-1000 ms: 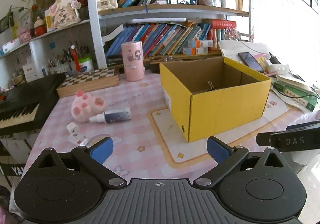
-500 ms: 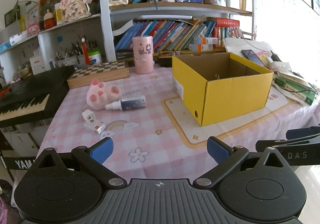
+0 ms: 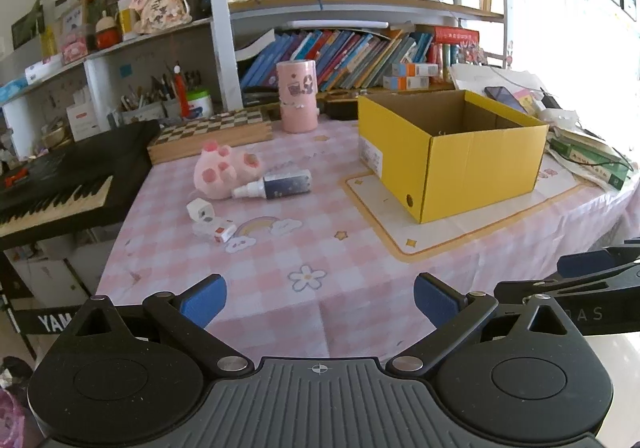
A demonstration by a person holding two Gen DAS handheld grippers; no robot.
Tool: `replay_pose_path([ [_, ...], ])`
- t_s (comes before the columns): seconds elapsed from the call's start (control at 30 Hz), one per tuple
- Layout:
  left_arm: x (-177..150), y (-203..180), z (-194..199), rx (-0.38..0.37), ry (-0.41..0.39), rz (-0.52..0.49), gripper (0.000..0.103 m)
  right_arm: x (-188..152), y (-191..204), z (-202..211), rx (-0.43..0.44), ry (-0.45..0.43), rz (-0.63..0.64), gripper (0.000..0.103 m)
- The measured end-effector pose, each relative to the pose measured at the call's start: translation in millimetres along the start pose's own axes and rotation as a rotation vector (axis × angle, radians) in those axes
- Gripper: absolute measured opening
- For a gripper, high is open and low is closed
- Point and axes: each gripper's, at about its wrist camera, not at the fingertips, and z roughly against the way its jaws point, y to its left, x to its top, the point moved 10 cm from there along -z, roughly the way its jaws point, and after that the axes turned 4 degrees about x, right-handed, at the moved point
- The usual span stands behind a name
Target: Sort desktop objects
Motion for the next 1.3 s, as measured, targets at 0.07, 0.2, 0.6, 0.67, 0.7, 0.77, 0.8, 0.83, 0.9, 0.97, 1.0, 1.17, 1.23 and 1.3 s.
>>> replay_pose_path([
  [0.07, -2.1, 5.6, 2.1, 0.006, 0.000, 0.009, 0.101, -0.9, 7.5, -0.9, 0.011, 0.004, 0.014, 0.073],
  [0.2, -7.1, 17.9, 6.2, 0.025, 0.001, 0.031, 0.101, -1.6, 21.8, -2.3, 0.031, 0.007, 0.044, 0.073],
  [0.6, -12.5, 48.1, 18.1, 0.086, -0.014, 0.063, 0.101, 1.0, 57.3, -5.7, 0.086, 0.000, 0.117, 0.073],
  [0.67, -13.9, 54.4, 20.2, 0.097, -0.015, 0.072, 0.101, 1.7, 63.5, -6.2, 0.096, -0.002, 0.129, 0.073],
  [0.7, -14.5, 57.4, 21.0, 0.102, -0.016, 0.077, 0.101, 1.9, 66.8, -6.4, 0.100, -0.003, 0.135, 0.073],
  [0.77, -15.7, 63.3, 23.0, 0.113, -0.019, 0.085, 0.101, 2.3, 72.6, -7.0, 0.108, -0.004, 0.143, 0.073],
  [0.8, -16.4, 65.9, 24.2, 0.117, -0.020, 0.087, 0.101, 2.6, 75.1, -7.2, 0.112, -0.005, 0.147, 0.073],
  [0.83, -16.8, 68.0, 24.9, 0.121, -0.021, 0.088, 0.101, 2.8, 78.1, -7.6, 0.115, -0.006, 0.151, 0.073],
  [0.9, -17.4, 72.3, 26.4, 0.128, -0.023, 0.090, 0.101, 3.5, 84.6, -8.4, 0.123, -0.007, 0.161, 0.073],
  [0.97, -17.7, 76.5, 28.0, 0.135, -0.028, 0.094, 0.101, 4.2, 90.0, -8.8, 0.129, -0.008, 0.171, 0.073],
  [1.0, -17.5, 78.8, 28.7, 0.138, -0.030, 0.097, 0.101, 5.0, 92.5, -8.9, 0.132, -0.009, 0.176, 0.073],
  [1.17, -16.7, 86.3, 28.8, 0.145, -0.035, 0.106, 0.101, 7.7, 103.5, -10.4, 0.142, -0.011, 0.195, 0.073],
  [1.23, -16.4, 88.4, 28.0, 0.146, -0.036, 0.109, 0.101, 8.1, 105.2, -11.2, 0.144, -0.009, 0.198, 0.073],
  [1.3, -16.9, 90.5, 26.3, 0.146, -0.033, 0.112, 0.101, 9.2, 107.7, -13.2, 0.145, -0.006, 0.202, 0.073],
])
